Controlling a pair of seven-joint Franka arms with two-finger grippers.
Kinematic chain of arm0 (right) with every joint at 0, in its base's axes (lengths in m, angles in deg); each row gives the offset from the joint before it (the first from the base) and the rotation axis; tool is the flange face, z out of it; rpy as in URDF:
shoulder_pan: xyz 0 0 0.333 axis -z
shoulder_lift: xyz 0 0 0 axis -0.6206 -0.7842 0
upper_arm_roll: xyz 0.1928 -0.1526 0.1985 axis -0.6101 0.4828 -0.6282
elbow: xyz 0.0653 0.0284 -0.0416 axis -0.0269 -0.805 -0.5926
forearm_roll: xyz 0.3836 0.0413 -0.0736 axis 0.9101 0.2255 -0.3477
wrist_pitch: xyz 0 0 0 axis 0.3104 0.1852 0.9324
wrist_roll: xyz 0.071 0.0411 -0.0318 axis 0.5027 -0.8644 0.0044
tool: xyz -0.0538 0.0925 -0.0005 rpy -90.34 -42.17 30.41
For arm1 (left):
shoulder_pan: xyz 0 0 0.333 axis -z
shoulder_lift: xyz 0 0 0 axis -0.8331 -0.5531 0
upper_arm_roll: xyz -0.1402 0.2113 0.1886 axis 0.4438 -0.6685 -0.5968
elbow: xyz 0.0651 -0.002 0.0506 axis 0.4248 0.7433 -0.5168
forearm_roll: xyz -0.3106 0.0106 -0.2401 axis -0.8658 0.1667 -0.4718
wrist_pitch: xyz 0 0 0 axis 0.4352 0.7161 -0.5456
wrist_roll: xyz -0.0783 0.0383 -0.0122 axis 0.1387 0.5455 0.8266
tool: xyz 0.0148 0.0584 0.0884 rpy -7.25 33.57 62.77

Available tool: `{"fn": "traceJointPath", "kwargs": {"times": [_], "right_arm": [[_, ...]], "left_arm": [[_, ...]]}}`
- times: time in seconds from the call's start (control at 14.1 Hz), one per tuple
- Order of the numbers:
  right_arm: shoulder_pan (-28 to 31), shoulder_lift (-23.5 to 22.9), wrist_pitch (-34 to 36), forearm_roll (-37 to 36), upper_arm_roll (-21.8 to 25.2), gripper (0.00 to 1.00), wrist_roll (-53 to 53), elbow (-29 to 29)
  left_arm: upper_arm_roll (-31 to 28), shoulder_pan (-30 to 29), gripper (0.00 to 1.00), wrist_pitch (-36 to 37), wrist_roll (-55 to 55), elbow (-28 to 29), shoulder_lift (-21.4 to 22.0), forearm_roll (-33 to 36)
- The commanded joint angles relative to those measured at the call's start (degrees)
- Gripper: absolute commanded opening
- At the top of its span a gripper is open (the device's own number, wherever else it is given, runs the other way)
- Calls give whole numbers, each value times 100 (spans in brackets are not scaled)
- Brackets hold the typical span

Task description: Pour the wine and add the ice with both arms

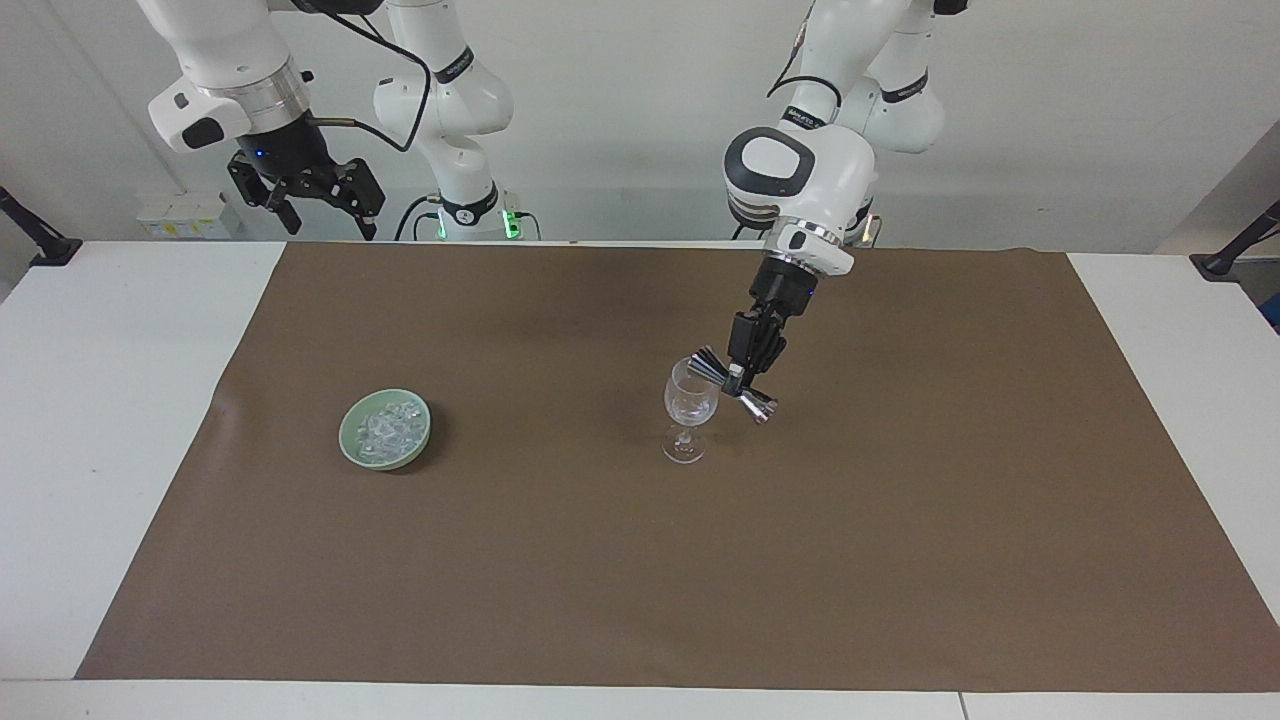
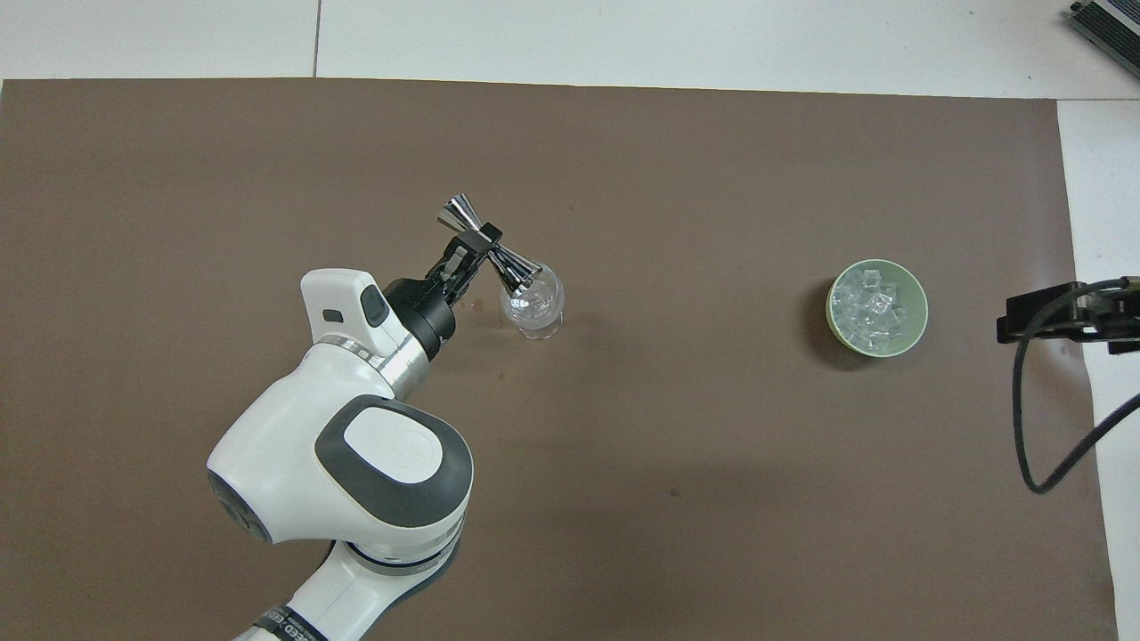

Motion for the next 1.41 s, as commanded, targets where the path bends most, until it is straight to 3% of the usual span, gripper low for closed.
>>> {"fn": "traceJointPath", "kwargs": {"times": [0.0,0.57,0.71,0.99,1.34], "right_arm": [[28,128,9,91,7,100,107,-128],[28,128,9,91,7,100,107,-137],[28,128,9,91,7,100,107,-128],[28,128,9,91,7,100,107,-128],[28,128,9,91,7,100,107,-137]], "left_arm": [[-62,112,0,-157,81,-118,-80,21],[-1,6,0,35,-541,-92,33,-207],[8,-317,0,343,-639,-22,174,-391],[-9,-1204,0,1773,-928,460,639,-533],[-71,-2330,0,3461,-2131,1102,1149,-472]]}}
